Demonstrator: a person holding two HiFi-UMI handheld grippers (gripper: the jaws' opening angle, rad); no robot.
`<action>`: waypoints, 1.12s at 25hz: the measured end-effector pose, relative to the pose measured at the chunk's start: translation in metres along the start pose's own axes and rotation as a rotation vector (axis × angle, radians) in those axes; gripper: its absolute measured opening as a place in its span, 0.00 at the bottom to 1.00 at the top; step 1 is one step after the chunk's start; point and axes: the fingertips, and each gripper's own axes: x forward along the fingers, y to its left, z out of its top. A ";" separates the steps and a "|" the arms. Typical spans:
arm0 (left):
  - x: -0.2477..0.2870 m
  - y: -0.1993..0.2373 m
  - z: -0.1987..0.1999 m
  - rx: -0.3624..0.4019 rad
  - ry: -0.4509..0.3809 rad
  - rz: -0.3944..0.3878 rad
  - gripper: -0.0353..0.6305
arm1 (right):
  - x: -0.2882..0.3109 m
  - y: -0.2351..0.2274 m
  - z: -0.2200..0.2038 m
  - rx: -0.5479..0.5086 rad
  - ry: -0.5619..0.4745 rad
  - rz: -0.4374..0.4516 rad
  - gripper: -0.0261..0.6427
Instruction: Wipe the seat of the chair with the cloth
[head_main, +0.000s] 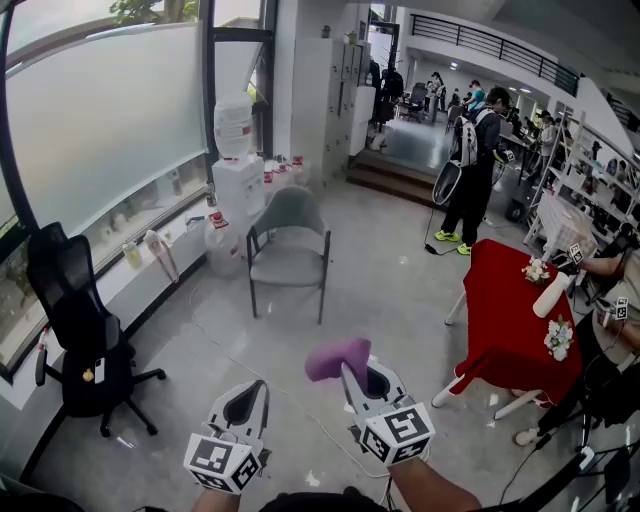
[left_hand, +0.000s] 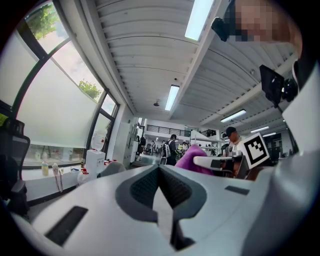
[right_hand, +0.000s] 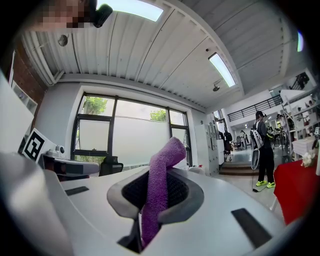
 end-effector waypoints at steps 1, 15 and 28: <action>-0.002 0.004 0.001 0.001 -0.002 -0.005 0.06 | 0.002 0.004 0.000 -0.003 -0.002 -0.004 0.10; -0.010 0.059 -0.006 -0.034 0.001 -0.039 0.06 | 0.044 0.036 -0.009 -0.019 0.017 -0.038 0.10; 0.081 0.105 0.009 -0.012 -0.002 0.021 0.06 | 0.140 -0.024 0.009 -0.008 -0.031 0.034 0.11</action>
